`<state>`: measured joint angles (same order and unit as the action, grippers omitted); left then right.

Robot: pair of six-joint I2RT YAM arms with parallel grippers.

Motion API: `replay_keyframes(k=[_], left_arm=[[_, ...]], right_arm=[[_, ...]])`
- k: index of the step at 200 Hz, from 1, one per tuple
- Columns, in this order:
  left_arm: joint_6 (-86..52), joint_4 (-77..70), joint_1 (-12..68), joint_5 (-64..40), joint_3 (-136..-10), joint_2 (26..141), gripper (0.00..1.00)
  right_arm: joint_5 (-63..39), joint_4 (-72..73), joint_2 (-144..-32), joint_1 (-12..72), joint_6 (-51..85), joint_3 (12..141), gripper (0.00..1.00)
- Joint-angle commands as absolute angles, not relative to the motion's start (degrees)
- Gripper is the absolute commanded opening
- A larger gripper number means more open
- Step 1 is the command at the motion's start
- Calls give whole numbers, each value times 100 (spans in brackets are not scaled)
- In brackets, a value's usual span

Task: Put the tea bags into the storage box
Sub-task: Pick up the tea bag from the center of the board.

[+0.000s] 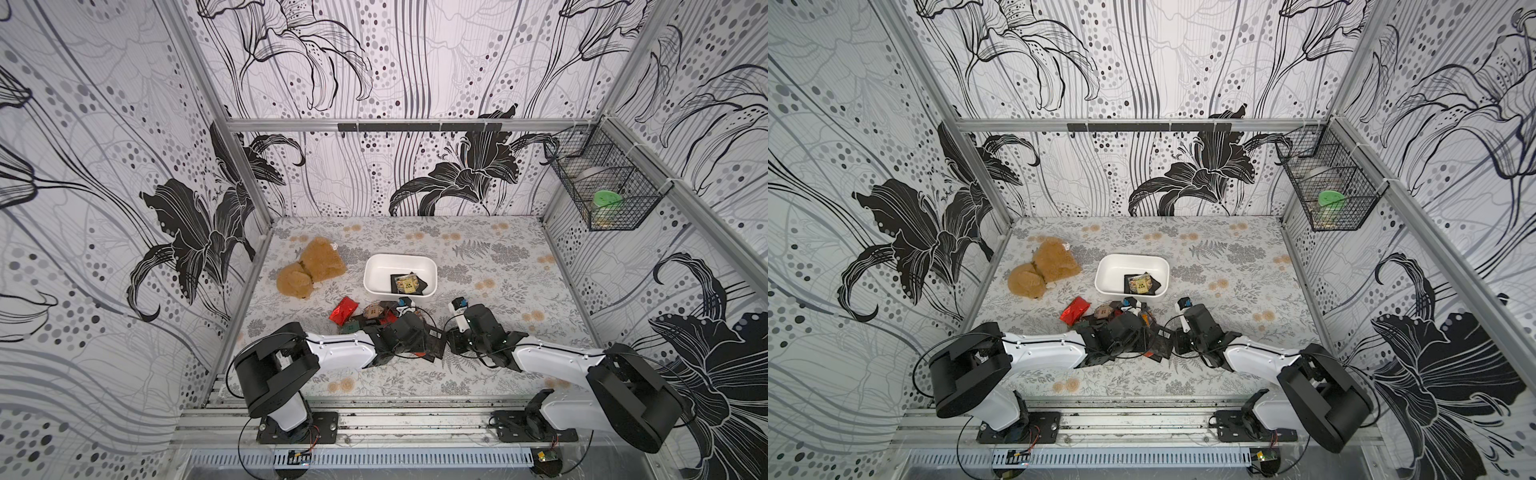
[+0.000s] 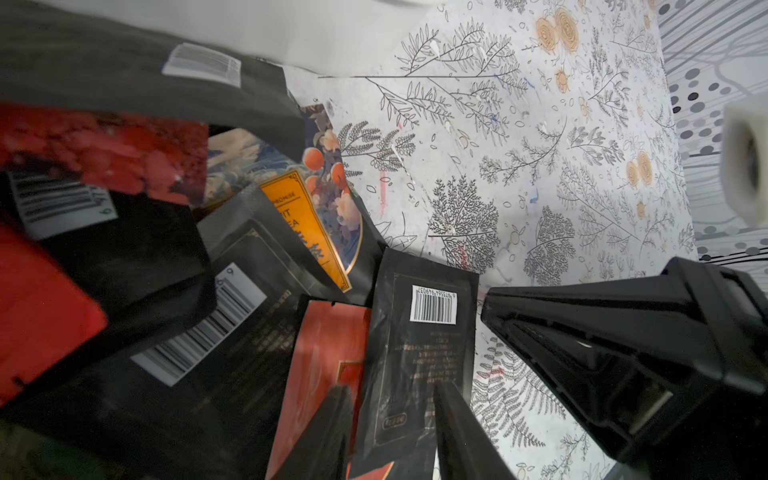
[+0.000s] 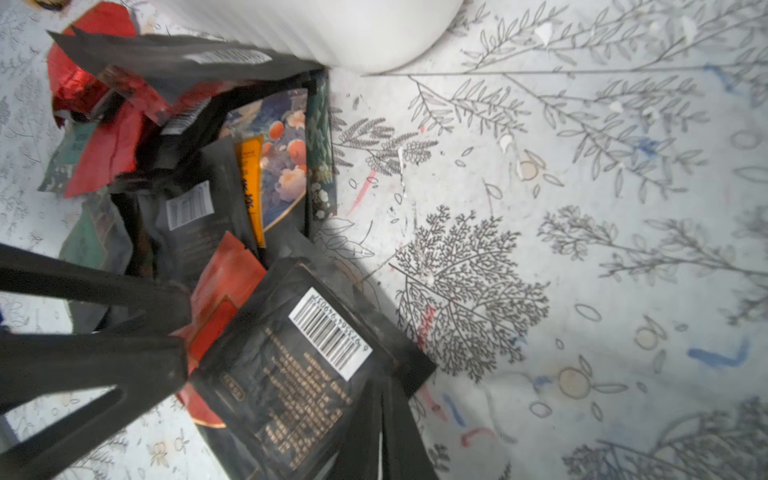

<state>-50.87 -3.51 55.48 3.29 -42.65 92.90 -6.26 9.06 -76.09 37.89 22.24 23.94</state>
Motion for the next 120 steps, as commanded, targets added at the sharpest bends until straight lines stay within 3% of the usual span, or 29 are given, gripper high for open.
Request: replay_keyframes(k=[1,120], left_arm=[[-4984,-664,5489,153,-4439,9433,38],[-5102,-737,5465,-8,-4390,9635,38]], right_arm=[[-668,862,-7733,3824,2249,2584,8],[-642,709,-8095,3886,2271,2707,7]])
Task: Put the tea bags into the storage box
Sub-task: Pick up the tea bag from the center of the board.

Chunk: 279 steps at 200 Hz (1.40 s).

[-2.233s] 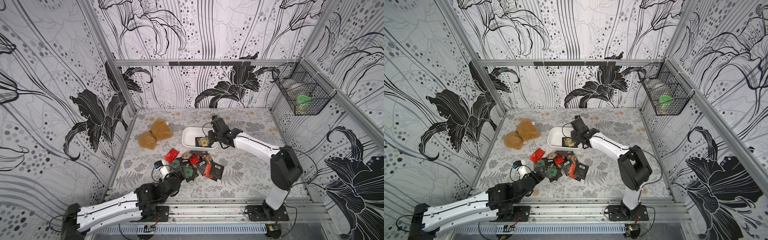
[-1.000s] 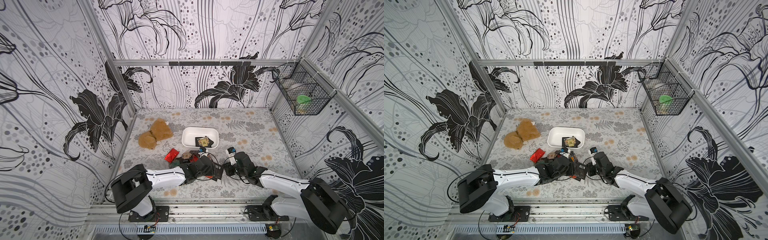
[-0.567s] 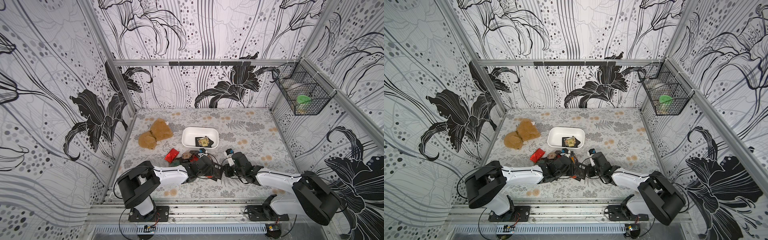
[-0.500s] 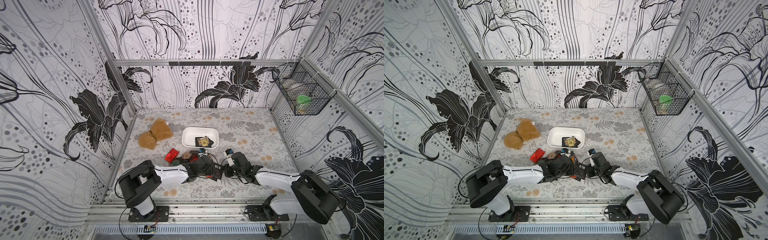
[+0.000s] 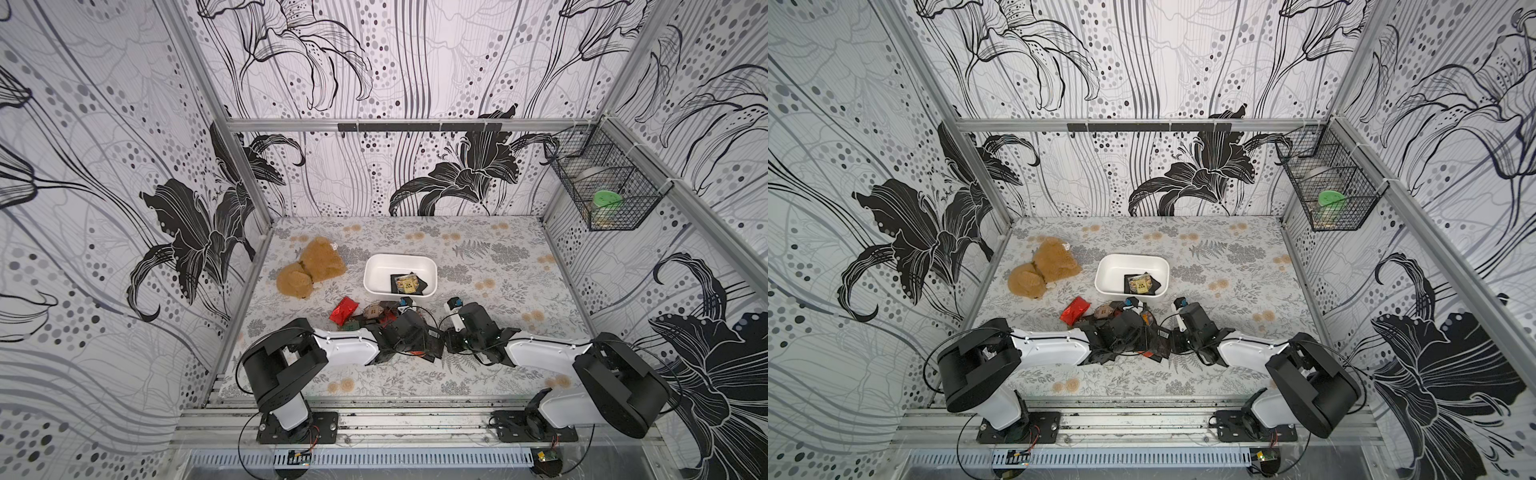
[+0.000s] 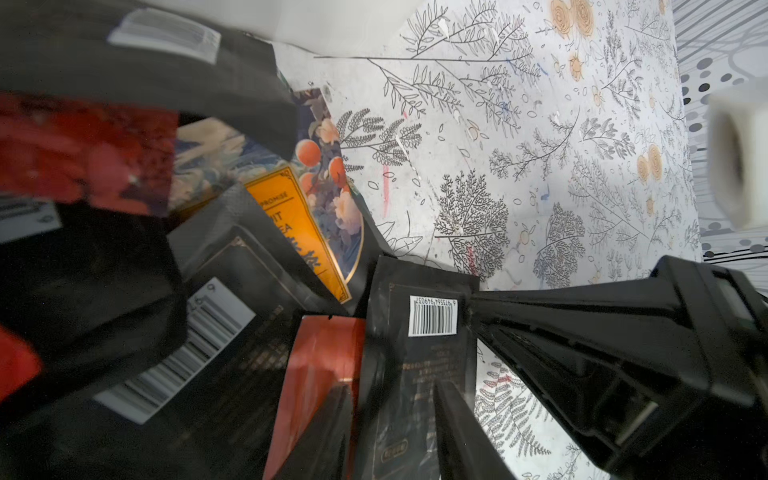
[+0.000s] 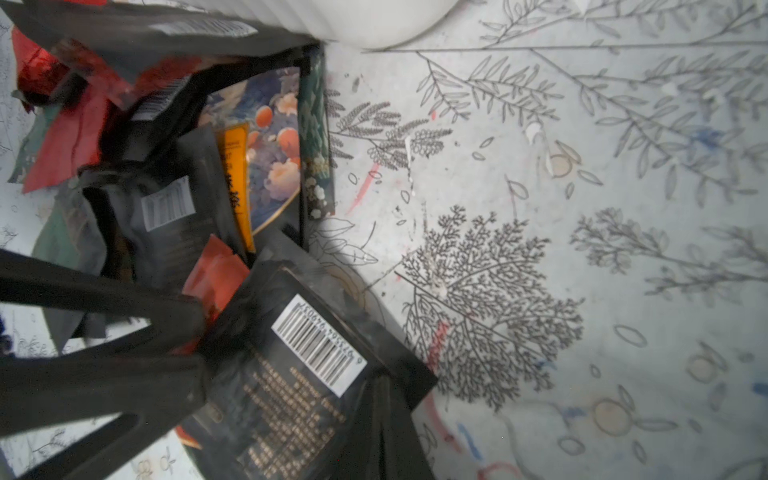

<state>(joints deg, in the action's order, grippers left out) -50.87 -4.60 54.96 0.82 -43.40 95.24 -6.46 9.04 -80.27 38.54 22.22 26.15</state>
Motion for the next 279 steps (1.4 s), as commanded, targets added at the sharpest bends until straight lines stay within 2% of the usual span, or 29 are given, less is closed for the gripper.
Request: replay_keyframes(k=[1,175,214,260,279], left_arm=[[-5104,-738,5466,-9,-4388,9634,38],[-5381,-1275,5537,-456,-4496,10062,35],[-5356,-1124,5551,-498,-4685,10169,26],[-5356,-909,5555,-404,-4588,9620,0],[-5342,-741,5558,-277,-4462,9177,0]], right_arm=[[-642,706,-8095,3894,2269,2707,7],[-721,760,-8077,3938,2281,2690,6],[-695,769,-7906,3938,2268,2639,6],[-492,931,-7205,3938,2314,2361,7],[-177,934,-6698,3938,2380,2168,8]])
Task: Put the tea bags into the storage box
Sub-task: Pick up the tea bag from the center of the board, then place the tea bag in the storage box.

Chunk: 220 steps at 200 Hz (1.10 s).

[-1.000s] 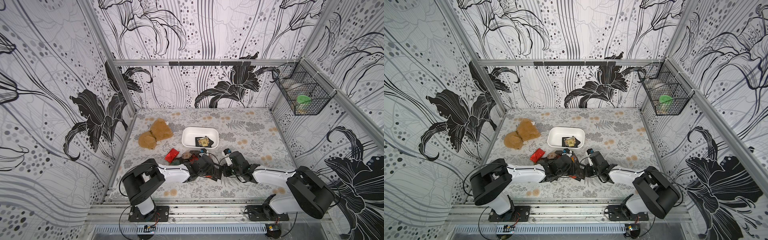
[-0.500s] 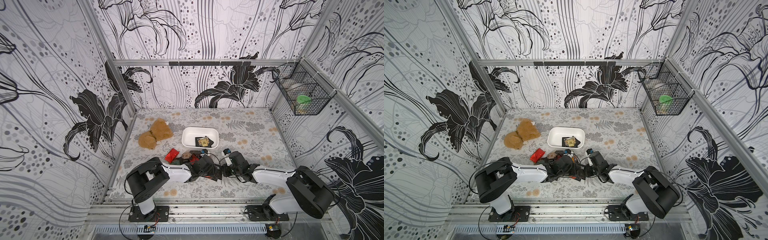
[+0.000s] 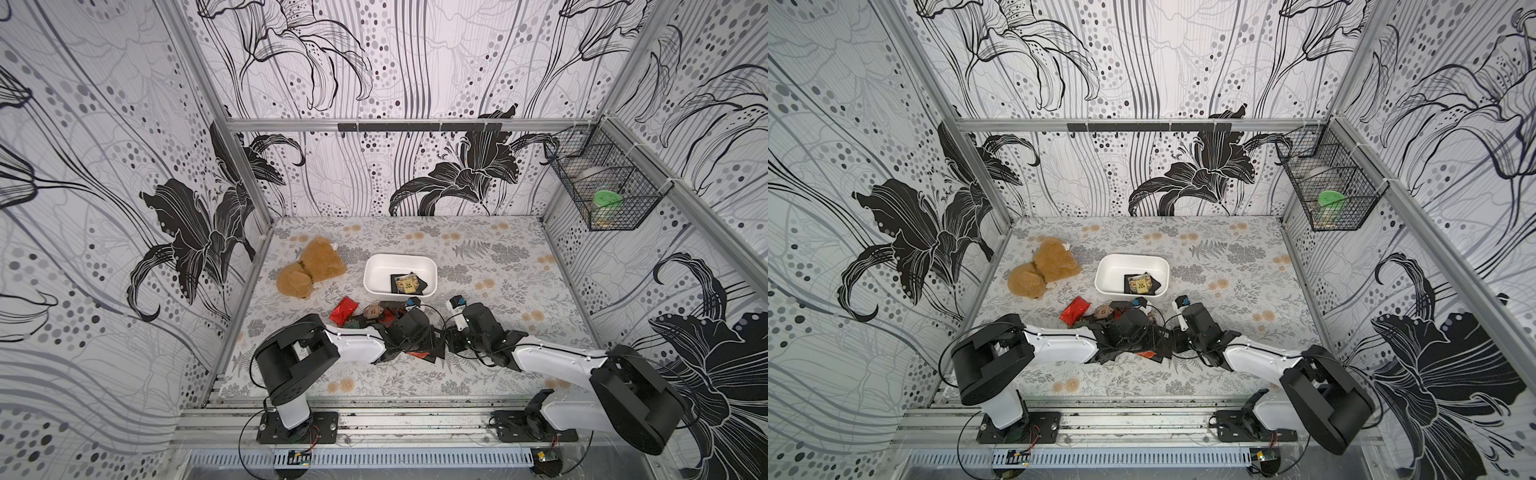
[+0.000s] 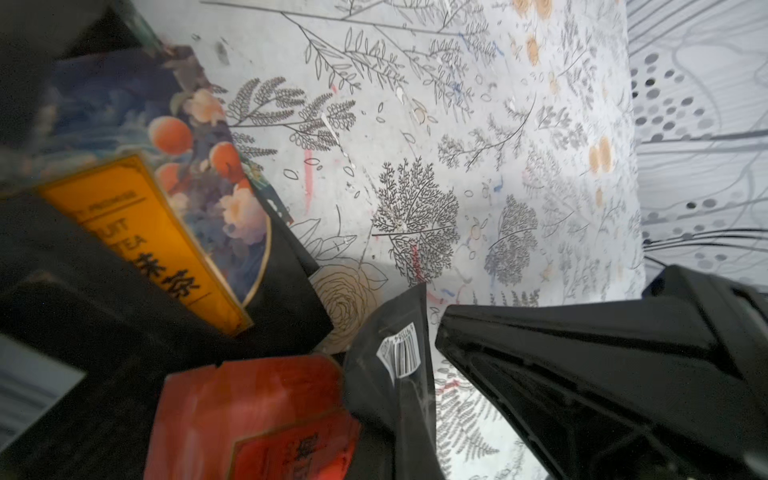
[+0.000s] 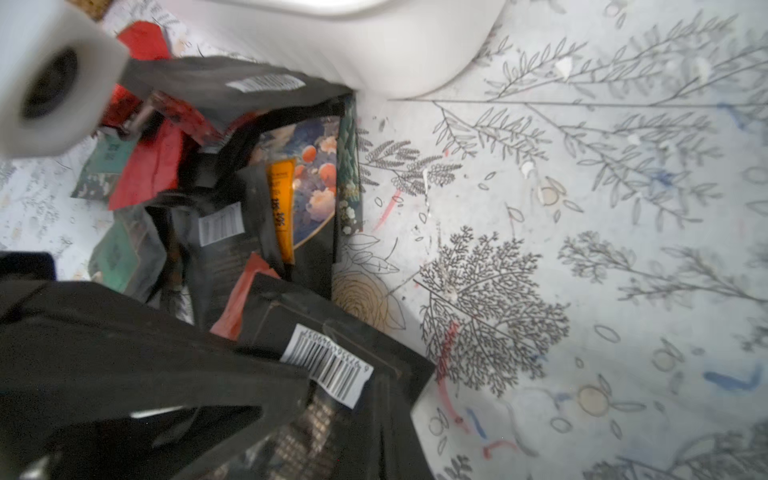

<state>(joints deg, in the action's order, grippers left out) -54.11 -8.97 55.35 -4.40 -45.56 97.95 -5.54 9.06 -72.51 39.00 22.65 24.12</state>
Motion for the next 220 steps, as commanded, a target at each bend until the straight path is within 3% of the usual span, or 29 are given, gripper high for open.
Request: replay_keyframes(k=[1,45,85,122,204,220], left_arm=[[-5339,-735,5556,-270,-4455,9155,0],[-4948,628,5542,926,-4690,7958,0],[-4357,1664,5106,2063,-5445,7737,0],[-3899,1626,4414,1725,-6203,8458,0],[-3595,1694,3685,1265,-8036,10687,0],[-3527,1777,3618,1307,-8212,10859,6]], right_arm=[[-159,933,-6667,3938,2381,2152,8],[568,826,-5576,3938,2513,1767,17],[551,756,-5661,3938,2518,1823,20],[358,864,-5661,3938,2511,1793,23],[356,827,-5649,3942,2480,1792,34],[310,856,-5635,3940,2480,1792,35]])
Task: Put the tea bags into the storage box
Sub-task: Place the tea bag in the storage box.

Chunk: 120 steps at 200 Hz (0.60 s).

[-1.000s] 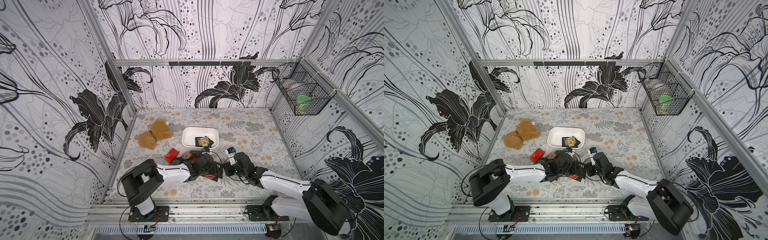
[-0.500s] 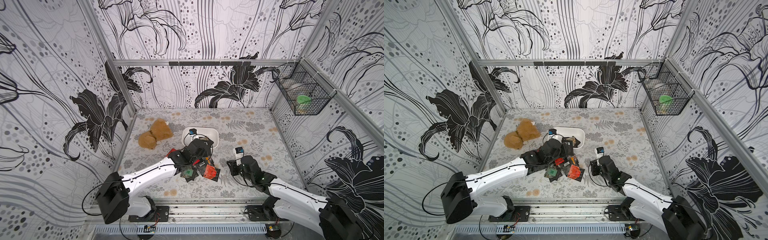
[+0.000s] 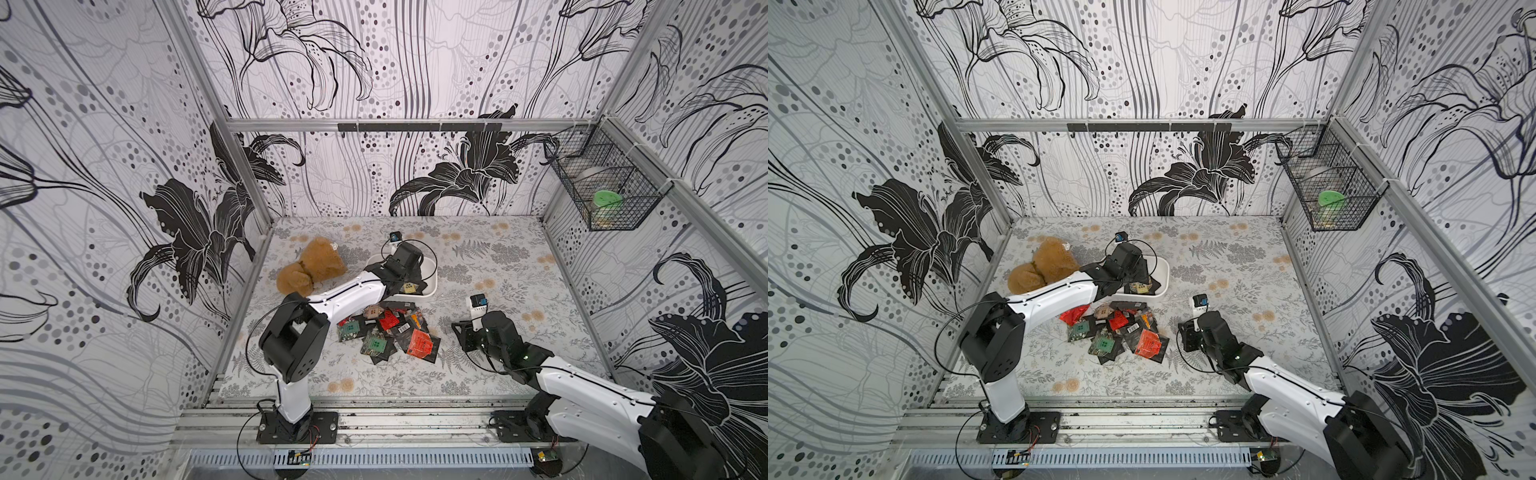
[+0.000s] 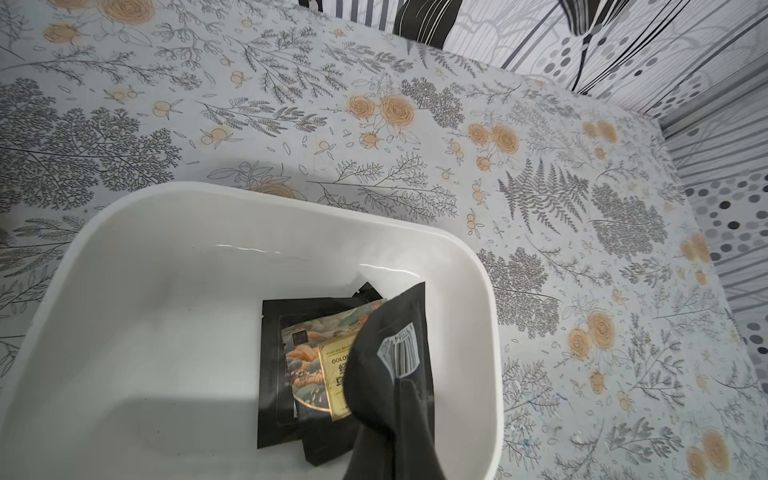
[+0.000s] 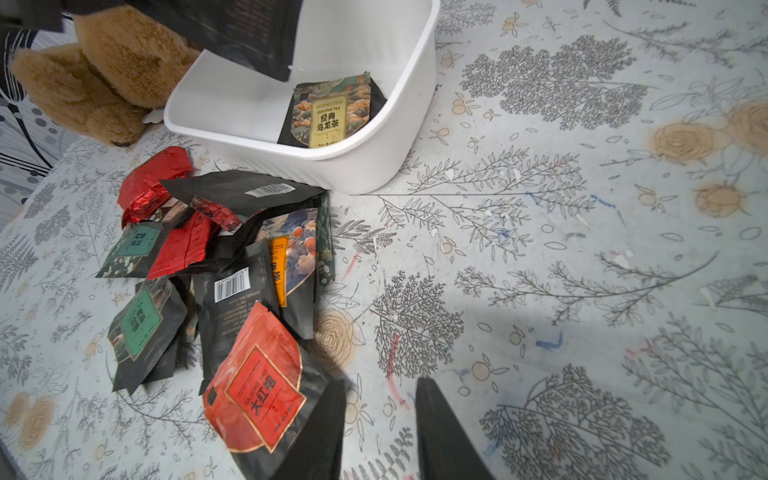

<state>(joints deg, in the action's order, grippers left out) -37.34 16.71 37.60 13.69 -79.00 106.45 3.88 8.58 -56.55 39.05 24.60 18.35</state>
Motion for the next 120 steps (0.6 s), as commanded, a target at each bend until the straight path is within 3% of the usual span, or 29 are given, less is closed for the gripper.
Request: replay_keyframes(k=[1,30,50,90,120], left_arm=[[-3521,1776,3615,1304,-8215,10861,7],[-3439,1791,3612,1571,-8123,10705,46],[-3370,2197,3611,2209,-8227,10482,66],[-3347,2513,3643,3105,-7595,9276,75],[-3417,2004,3794,1846,-6346,8108,75]], right_arm=[[313,859,-5634,3939,2479,1793,35],[271,871,-5632,3940,2481,1775,39],[238,900,-5634,3938,2461,1767,37],[43,1013,-5683,3939,2405,1758,34],[-584,1263,-5842,3945,2303,1785,32]])
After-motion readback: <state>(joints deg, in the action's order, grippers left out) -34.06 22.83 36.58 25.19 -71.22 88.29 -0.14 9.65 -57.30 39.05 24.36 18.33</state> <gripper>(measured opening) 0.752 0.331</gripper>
